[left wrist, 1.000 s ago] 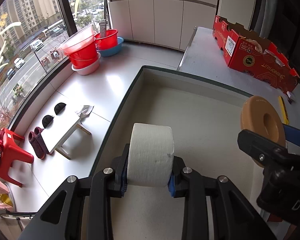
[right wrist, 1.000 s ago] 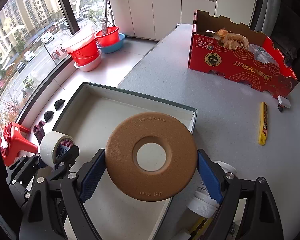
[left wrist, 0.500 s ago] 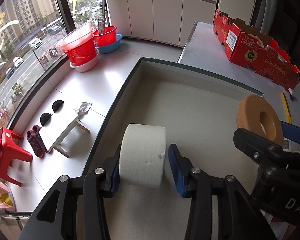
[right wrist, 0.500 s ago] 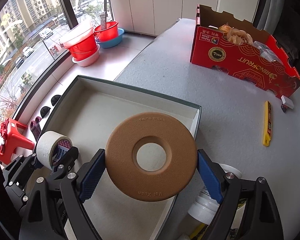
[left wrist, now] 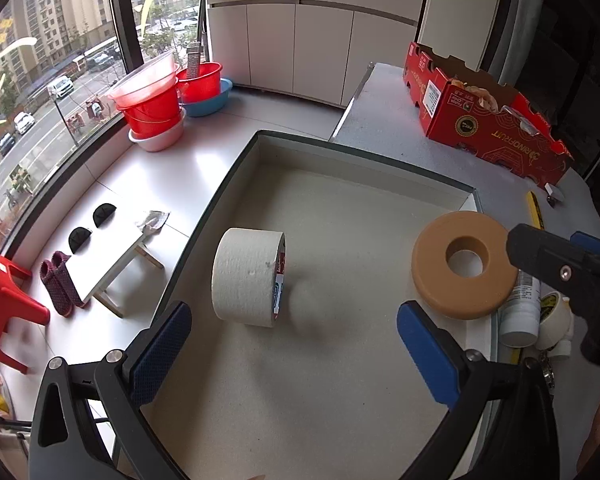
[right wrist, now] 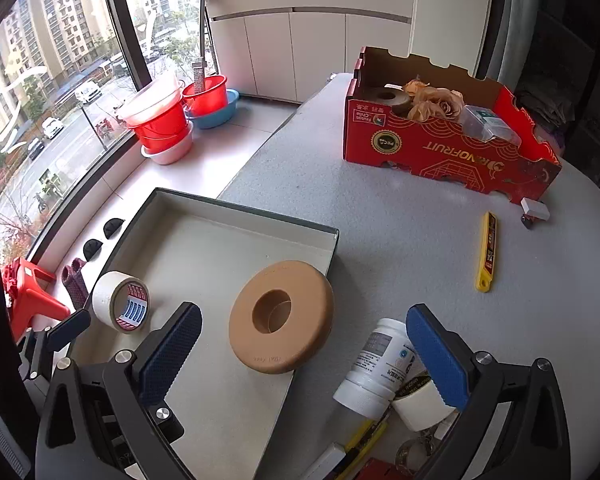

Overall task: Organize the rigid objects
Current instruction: 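Carry the ring and tape roll into the tray and release both, then grasp the white plug with the right gripper while the left grasps the snack box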

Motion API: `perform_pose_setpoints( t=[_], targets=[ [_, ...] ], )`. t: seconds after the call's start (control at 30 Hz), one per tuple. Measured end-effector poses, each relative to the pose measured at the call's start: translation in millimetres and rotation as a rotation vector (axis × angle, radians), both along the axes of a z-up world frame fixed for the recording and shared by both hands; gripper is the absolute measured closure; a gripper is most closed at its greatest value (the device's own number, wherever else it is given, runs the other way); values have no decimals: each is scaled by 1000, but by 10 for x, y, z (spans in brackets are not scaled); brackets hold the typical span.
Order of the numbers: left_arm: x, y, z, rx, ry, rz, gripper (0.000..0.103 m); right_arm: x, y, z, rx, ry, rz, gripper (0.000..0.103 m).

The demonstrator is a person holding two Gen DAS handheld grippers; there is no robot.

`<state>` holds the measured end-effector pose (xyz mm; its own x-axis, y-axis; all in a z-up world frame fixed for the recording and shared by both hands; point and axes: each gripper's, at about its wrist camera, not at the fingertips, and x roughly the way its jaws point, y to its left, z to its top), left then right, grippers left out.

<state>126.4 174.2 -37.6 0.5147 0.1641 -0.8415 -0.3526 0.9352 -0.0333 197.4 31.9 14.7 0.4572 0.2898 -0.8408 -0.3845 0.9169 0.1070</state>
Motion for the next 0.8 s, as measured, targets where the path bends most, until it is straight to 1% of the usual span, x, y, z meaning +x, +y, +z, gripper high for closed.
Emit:
perform_pose_setpoints(
  t=[0.07, 0.13, 0.27, 0.4, 0.5, 0.57, 0.67, 0.73, 0.8],
  targets=[
    [-75, -51, 38, -6, -3, -12, 0, -63, -154, 28, 16, 19, -18, 0],
    [-157, -129, 76, 5, 0, -24, 0, -147, -335, 54, 19, 20, -40, 0],
    [-342, -306, 128, 17, 0, -58, 0, -413, -780, 15, -8, 17, -105, 0],
    [-524, -555, 138, 10, 3, -111, 0, -715, -1266, -184, -27, 77, -190, 0],
    [-668, -823, 132, 46, 2, -178, 0, -981, -1524, -363, -52, 111, -233, 0],
    [-759, -1010, 116, 75, 2, -219, 0, -1141, -1608, -457, -69, 123, -241, 0],
    [-875, -1221, 76, 85, 9, -272, 0, -1338, -1661, -555, -65, 137, -229, 0],
    [-966, -1290, 55, 97, 11, -290, 0, -1463, -1628, -590, -78, 119, -190, 0],
    [-1068, -1283, 28, 104, 16, -294, 0, -1562, -1544, -616, -101, 91, -125, 0]
  ],
)
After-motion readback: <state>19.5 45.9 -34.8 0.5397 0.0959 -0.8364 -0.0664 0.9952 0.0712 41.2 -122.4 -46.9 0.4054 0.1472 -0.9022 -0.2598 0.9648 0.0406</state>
